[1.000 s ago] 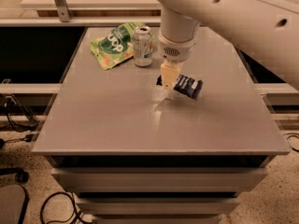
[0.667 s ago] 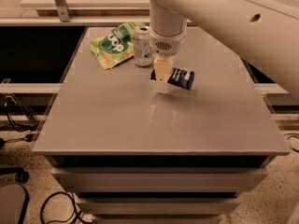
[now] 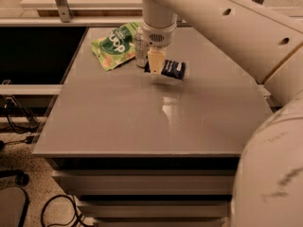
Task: Move rxbar blueberry near 7up can
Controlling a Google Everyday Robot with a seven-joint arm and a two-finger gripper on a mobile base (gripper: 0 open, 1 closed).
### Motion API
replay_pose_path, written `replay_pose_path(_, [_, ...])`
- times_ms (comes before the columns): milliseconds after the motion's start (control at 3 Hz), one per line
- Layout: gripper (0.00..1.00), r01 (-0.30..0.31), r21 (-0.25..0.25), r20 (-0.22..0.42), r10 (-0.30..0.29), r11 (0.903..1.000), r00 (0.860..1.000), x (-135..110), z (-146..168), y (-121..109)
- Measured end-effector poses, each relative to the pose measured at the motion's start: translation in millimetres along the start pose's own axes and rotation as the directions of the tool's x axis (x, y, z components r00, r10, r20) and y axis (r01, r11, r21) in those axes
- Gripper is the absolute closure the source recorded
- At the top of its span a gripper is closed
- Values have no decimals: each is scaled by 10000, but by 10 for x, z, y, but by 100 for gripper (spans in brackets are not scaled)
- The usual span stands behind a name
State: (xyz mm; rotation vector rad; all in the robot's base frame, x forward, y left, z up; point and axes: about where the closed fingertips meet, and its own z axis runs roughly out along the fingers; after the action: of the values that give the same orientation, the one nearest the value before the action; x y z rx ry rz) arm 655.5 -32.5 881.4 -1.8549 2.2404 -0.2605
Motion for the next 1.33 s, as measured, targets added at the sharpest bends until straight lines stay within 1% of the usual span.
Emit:
replay_pose_path(333, [100,-275,-206,150,278,9994,9995,-3,100,-153])
replay_pose_path(667, [97,-654,-371,114,658,9972,9978,48,217,-296])
replay_pose_path(1333, [51,-1131,-427,-87,1129,9927,9936,155,308,-425])
